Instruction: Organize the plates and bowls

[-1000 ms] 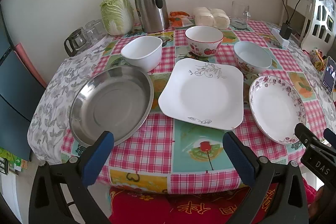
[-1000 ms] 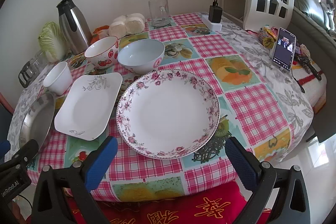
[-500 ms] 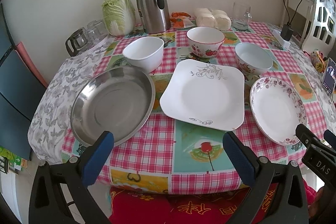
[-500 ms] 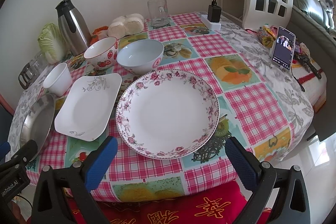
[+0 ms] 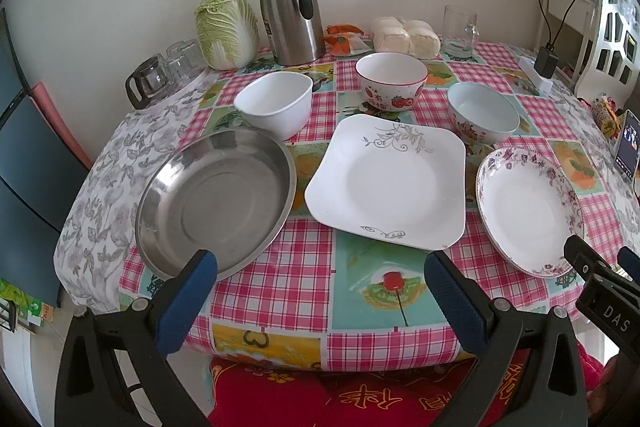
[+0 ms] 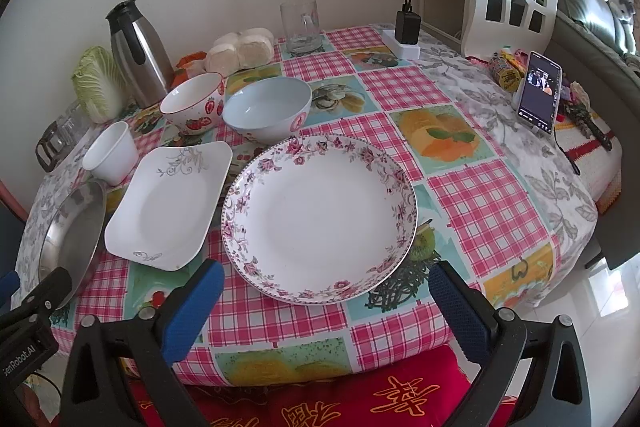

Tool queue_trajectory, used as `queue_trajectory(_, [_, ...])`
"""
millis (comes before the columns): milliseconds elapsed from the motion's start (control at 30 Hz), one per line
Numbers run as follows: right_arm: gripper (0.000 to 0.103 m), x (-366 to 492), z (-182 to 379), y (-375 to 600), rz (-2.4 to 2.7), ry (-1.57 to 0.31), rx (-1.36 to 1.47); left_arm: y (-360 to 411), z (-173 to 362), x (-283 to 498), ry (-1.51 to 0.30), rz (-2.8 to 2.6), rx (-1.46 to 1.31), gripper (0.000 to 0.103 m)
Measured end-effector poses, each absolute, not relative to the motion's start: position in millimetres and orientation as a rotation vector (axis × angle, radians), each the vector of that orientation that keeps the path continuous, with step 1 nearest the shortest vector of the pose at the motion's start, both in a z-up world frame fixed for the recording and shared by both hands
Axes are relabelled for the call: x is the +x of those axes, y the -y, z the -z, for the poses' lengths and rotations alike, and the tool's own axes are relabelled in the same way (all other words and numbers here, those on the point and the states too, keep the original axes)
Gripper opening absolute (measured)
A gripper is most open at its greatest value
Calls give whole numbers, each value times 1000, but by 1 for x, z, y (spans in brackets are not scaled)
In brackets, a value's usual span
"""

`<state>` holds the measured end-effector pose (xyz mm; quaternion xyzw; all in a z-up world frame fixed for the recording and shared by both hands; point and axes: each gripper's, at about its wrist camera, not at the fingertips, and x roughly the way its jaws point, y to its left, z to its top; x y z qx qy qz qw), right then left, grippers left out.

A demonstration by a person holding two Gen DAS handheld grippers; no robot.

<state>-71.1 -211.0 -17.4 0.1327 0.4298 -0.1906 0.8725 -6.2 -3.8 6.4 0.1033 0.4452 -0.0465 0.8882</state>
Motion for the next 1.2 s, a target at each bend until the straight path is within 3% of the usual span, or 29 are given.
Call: queue_trajectory(1200, [103, -72, 16, 211, 398, -894, 277, 1, -6, -8, -918, 96, 197, 103])
